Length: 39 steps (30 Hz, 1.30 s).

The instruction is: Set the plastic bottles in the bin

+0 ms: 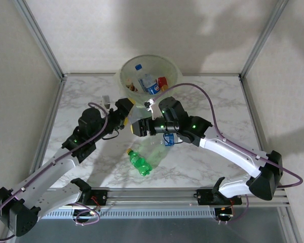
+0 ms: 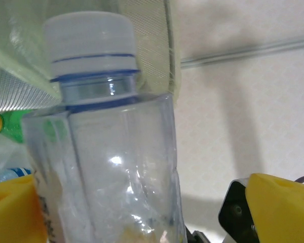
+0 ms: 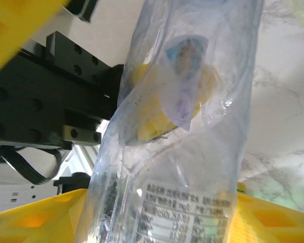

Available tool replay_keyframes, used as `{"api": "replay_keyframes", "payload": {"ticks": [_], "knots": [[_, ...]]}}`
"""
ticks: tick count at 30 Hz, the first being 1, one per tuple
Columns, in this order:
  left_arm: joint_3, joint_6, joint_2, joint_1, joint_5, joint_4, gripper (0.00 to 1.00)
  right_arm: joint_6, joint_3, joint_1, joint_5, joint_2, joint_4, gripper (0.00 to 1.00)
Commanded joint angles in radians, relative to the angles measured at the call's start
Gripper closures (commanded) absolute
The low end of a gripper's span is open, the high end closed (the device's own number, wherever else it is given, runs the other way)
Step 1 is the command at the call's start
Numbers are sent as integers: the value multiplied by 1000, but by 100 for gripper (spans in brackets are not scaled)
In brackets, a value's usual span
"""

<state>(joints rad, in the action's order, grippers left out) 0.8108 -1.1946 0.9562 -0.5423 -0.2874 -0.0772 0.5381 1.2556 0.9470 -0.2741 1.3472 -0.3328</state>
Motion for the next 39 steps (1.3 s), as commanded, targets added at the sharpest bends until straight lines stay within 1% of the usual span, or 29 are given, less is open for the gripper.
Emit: {"api": "replay_keyframes", "payload": {"ticks": [1, 7, 12, 15, 17, 21, 26, 35, 37, 39], "knots": [[113, 107, 27, 26, -51, 83, 0, -53, 60, 8, 75, -29, -56, 37], [217, 195, 96, 93, -107, 241, 1, -118, 99, 8, 141, -33, -125, 37], [313, 278, 158, 108, -163, 345, 8, -156, 125, 8, 170, -22, -179, 37], [352, 319, 180, 108, -153, 402, 11, -175, 129, 8, 170, -13, -195, 37], [351, 316, 182, 111, -151, 402, 13, -182, 126, 9, 169, -13, -192, 38], [328, 276, 190, 113, -177, 355, 18, -184, 119, 8, 155, -21, -176, 39], [315, 241, 199, 114, -207, 321, 22, -184, 110, 10, 142, -36, -157, 40], [321, 242, 199, 122, -202, 356, 22, -207, 99, 36, 141, -68, -122, 40], [321, 241, 195, 126, -198, 360, 24, -210, 98, 41, 142, -70, -121, 41], [321, 241, 193, 131, -194, 365, 30, -209, 93, 45, 146, -72, -121, 41]]}}
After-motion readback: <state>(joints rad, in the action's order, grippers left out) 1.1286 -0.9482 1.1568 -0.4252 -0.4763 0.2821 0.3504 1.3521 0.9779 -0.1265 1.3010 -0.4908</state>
